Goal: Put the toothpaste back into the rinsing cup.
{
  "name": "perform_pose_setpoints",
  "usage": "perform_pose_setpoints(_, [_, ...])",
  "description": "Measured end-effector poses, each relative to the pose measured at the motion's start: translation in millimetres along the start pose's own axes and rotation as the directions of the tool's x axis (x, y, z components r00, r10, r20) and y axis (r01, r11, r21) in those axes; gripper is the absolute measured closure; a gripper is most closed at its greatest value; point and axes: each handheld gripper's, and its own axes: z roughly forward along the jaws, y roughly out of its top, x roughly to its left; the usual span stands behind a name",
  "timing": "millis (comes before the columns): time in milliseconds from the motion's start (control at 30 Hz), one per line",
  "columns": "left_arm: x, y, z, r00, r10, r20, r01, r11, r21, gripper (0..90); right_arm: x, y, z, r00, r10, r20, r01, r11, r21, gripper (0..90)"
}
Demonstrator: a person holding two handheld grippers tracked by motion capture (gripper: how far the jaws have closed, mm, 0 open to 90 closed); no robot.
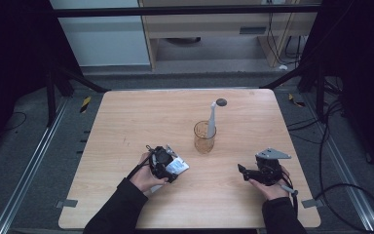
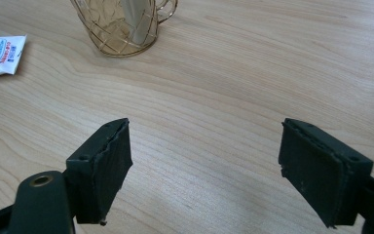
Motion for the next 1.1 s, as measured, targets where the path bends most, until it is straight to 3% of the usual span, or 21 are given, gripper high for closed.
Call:
perform_pose_setpoints(167, [1.0, 1.4, -1.4, 0.9997, -0.021, 0.012, 0.02, 0.9997, 0.013, 43.9, -0.3, -0.3, -0.3, 1.0, -0.002, 0.003, 0.002, 1.0, 0.001, 19.7])
perform_pose_setpoints(333, [4.6, 0.1, -8.0, 0.9974, -0.064, 0.034, 0.064, 0.9979, -0.004, 57.3, -1.2, -1.0, -0.8, 1.0, 0.006, 0.006, -0.006, 1.0, 0.004, 19.8])
perform_pose_setpoints(500, [4.1, -1.6, -13.6, 0.9979, -0.062, 0.019, 0.062, 0.998, -0.01, 65.8, -2.5, -1.9, -1.3, 1.0, 0.004, 0.008, -0.004, 1.0, 0.004, 19.8])
perform_pose_setpoints(733, [7.8, -5.5, -35.9, 0.996, -0.089, 0.011, 0.09, 0.9908, -0.101, 68.0, -6.1, -3.4, -3.0, 0.9999, 0.006, 0.015, -0.006, 1.0, 0.0, 19.9])
perform_pose_setpoints(833, [9.8, -6.9, -48.7, 0.9945, -0.105, -0.003, 0.103, 0.9812, -0.163, 68.2, -6.2, -3.9, -3.5, 0.9998, 0.006, 0.018, -0.006, 1.0, -0.002, 19.9])
perform_pose_setpoints(900, [10.5, -7.3, -56.3, 0.9914, -0.131, -0.009, 0.125, 0.9672, -0.221, 68.2, -6.2, -3.8, -4.1, 0.9998, 0.006, 0.019, -0.006, 1.0, -0.005, 19.9])
perform_pose_setpoints(1100, [11.5, -5.0, -73.6, 0.985, -0.163, -0.057, 0.133, 0.928, -0.348, 68.3, -6.6, -3.8, -4.5, 0.9998, 0.003, 0.021, -0.003, 0.9999, -0.012, 19.9])
